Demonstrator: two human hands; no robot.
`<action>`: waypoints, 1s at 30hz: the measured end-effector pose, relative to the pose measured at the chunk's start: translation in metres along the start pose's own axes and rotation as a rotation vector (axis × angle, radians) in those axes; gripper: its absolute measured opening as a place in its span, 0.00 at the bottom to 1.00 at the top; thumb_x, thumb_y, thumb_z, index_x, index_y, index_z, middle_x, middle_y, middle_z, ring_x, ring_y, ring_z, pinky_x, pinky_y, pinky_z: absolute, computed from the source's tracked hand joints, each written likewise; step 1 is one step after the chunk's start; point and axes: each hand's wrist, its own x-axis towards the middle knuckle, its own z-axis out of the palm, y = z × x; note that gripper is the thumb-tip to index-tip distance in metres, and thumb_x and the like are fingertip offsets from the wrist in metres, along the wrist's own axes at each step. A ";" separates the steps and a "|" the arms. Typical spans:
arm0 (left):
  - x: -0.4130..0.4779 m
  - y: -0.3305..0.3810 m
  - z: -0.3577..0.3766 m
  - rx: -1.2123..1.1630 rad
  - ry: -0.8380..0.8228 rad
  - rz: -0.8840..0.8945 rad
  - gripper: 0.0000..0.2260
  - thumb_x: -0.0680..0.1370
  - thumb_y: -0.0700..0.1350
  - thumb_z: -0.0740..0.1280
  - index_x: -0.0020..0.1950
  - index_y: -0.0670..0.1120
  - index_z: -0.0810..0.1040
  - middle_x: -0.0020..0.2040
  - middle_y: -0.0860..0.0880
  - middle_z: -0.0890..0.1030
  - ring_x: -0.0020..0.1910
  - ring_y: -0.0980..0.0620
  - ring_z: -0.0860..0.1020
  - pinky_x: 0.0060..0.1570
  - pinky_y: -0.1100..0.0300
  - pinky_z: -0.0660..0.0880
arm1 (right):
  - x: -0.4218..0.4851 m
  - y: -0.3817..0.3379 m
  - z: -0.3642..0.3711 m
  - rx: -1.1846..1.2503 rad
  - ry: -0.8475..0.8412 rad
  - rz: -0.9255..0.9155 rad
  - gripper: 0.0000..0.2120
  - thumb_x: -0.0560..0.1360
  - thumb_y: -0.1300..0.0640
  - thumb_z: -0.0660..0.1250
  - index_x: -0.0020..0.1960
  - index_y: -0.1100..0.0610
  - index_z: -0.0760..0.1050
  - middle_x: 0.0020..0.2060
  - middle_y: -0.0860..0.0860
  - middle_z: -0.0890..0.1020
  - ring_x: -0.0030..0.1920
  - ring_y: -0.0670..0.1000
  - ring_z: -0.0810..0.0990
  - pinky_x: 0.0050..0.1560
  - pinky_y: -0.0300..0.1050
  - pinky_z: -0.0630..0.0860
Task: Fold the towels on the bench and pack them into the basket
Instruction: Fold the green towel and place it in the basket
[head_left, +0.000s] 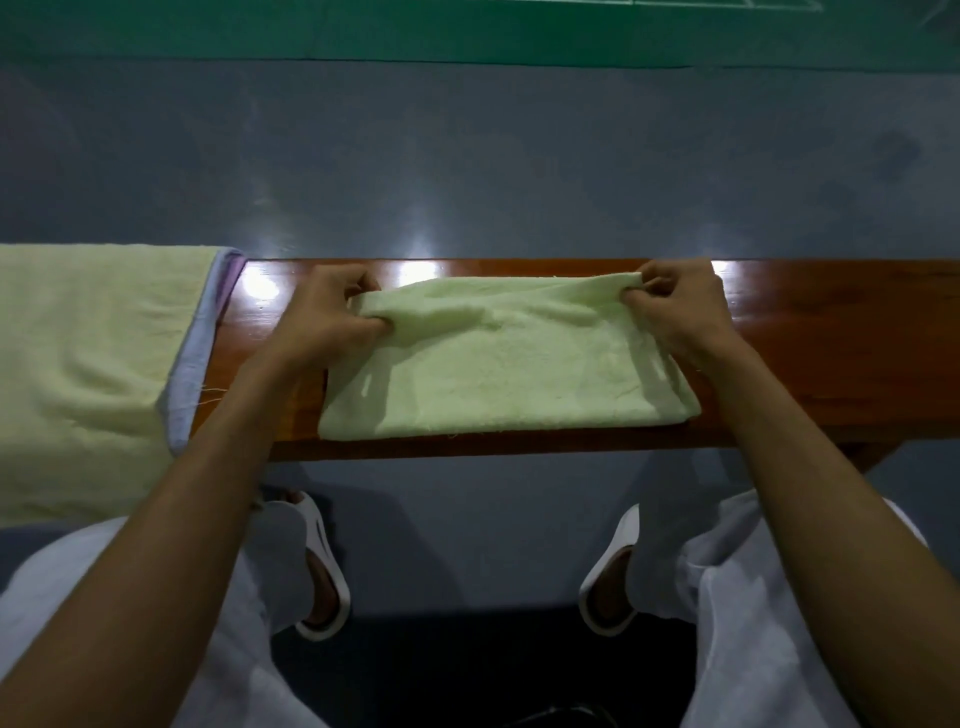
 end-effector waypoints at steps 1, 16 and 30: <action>0.001 0.001 -0.003 -0.090 0.011 -0.016 0.08 0.72 0.37 0.77 0.48 0.41 0.80 0.44 0.47 0.82 0.41 0.55 0.78 0.39 0.56 0.76 | 0.001 -0.001 -0.001 0.043 0.022 0.009 0.05 0.75 0.59 0.73 0.50 0.58 0.84 0.45 0.52 0.85 0.43 0.48 0.82 0.43 0.40 0.79; -0.001 -0.005 0.035 0.210 0.428 0.067 0.23 0.76 0.50 0.71 0.69 0.47 0.74 0.66 0.45 0.77 0.65 0.45 0.73 0.64 0.49 0.73 | -0.009 -0.007 0.029 -0.259 0.103 -0.162 0.21 0.76 0.54 0.72 0.67 0.56 0.75 0.63 0.54 0.79 0.64 0.55 0.75 0.64 0.51 0.74; -0.010 -0.013 0.073 0.606 -0.047 -0.005 0.35 0.82 0.68 0.41 0.85 0.52 0.41 0.84 0.47 0.38 0.82 0.47 0.37 0.80 0.42 0.39 | -0.043 -0.002 0.069 -0.691 -0.309 -0.279 0.35 0.80 0.30 0.39 0.83 0.44 0.39 0.83 0.50 0.39 0.82 0.53 0.36 0.80 0.62 0.39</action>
